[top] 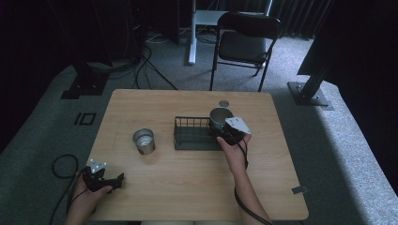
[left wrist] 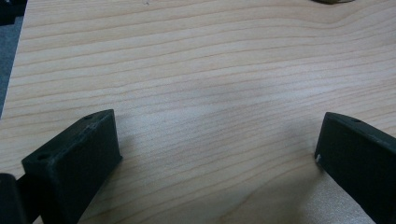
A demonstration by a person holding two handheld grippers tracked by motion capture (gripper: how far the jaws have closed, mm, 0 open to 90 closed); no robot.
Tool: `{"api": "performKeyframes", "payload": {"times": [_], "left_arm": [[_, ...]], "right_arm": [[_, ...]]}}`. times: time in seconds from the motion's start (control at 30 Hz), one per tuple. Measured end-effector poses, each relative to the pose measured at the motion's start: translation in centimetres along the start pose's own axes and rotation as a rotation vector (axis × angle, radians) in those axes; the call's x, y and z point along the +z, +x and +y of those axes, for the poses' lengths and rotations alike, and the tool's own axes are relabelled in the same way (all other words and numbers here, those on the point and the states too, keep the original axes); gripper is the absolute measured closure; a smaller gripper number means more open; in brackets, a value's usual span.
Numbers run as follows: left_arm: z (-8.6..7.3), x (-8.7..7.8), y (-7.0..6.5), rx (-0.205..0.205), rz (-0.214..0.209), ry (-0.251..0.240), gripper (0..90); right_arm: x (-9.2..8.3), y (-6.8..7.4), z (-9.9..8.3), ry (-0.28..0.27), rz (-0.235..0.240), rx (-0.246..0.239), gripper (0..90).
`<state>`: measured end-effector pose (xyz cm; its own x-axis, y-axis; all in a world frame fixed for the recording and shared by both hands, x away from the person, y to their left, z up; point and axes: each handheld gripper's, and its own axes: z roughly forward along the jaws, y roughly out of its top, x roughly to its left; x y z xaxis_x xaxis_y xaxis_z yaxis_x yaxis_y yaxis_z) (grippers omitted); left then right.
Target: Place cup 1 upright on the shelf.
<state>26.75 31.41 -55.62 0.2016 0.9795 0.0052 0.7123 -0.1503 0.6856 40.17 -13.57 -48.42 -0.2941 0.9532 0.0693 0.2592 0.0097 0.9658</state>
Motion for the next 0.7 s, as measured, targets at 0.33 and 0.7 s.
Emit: {"api": "performKeyframes", "payload": {"times": [0.33, 0.7], "left_arm": [[0.0, 0.0, 0.0, 0.0, 0.001, 0.0, 0.4], [0.0, 0.0, 0.0, 0.0, 0.001, 0.0, 0.4]], "right_arm": [[-0.5, -0.3, 0.1, 0.009, 0.049, -0.036, 11.0], [-1.6, -0.7, -0.2, 0.017, 0.064, -0.055, 10.9]]}}
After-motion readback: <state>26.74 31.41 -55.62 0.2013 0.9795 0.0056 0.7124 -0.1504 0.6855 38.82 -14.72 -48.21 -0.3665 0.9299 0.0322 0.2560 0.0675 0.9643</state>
